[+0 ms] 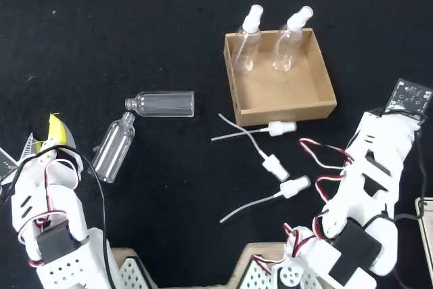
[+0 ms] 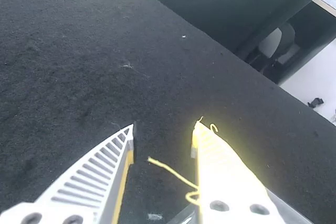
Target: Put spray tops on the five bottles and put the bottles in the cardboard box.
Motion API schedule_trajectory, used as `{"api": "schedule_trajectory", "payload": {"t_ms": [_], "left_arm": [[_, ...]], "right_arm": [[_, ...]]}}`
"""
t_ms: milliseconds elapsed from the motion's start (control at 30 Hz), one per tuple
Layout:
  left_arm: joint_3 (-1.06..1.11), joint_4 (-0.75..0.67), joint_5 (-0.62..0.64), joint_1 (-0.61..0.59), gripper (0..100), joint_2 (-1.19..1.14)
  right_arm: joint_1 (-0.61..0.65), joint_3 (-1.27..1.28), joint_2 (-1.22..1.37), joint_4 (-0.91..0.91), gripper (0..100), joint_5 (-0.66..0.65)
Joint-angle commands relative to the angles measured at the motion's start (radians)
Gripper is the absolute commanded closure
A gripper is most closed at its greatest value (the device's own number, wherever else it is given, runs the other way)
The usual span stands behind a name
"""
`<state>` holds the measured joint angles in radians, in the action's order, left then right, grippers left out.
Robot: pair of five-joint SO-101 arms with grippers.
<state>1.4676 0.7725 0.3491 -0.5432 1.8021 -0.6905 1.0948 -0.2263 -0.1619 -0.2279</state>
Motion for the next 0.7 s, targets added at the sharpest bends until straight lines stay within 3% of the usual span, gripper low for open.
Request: {"api": "schedule_trajectory", "payload": {"t_ms": [0, 533, 667], "left_arm": [[-0.015, -0.025, 0.011, 0.015, 82, -0.003], [-0.015, -0.025, 0.011, 0.015, 82, -0.003], [-0.015, -0.025, 0.011, 0.015, 82, -0.003]], "right_arm": [[-0.014, 0.001, -0.019, 0.009, 75.3, 0.000], [0.014, -0.030, -0.019, 0.018, 74.9, 0.000], [0.014, -0.028, -0.021, 0.018, 68.1, 0.000]]}}
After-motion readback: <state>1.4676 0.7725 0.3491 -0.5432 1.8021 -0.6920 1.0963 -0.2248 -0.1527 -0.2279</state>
